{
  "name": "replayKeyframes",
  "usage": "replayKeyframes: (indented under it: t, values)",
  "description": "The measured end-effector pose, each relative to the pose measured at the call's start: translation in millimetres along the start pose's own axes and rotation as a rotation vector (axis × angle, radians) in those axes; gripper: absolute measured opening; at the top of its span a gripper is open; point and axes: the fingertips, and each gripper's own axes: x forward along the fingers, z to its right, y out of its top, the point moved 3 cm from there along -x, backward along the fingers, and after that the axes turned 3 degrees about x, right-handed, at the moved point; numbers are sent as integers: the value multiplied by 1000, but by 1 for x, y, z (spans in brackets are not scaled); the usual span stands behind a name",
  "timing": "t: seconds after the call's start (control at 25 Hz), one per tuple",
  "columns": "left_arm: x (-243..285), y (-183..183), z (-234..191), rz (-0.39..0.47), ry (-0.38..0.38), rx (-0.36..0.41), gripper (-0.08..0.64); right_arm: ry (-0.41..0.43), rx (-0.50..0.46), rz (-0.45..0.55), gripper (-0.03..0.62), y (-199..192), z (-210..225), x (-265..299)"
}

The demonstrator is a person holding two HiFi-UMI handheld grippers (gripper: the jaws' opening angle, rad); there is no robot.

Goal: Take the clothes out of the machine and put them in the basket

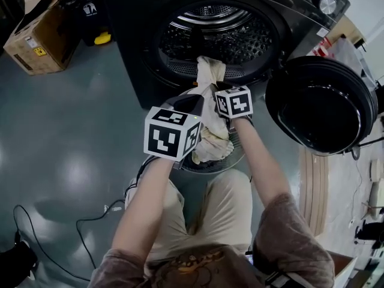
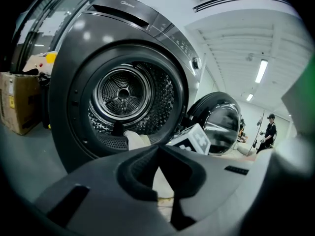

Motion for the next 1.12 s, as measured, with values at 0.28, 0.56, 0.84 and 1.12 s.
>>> replayKeyframes:
  t: [0.28,0.56,0.84,1.12]
  values:
    - [1,-5,-7,-12,14,-2,5,103,-58,25,43,-39,-39,-86]
    - [8,-6,1,-21,-9,4,5,130,-10,-183,299,-124,-44,-74]
    - [2,-3,-12,-42,-10,1,5,142,93,-94,302,-66,-50,-97]
    - [-53,124,-7,-20,-83,-65,5,76,166,-69,249,61,-46,-187]
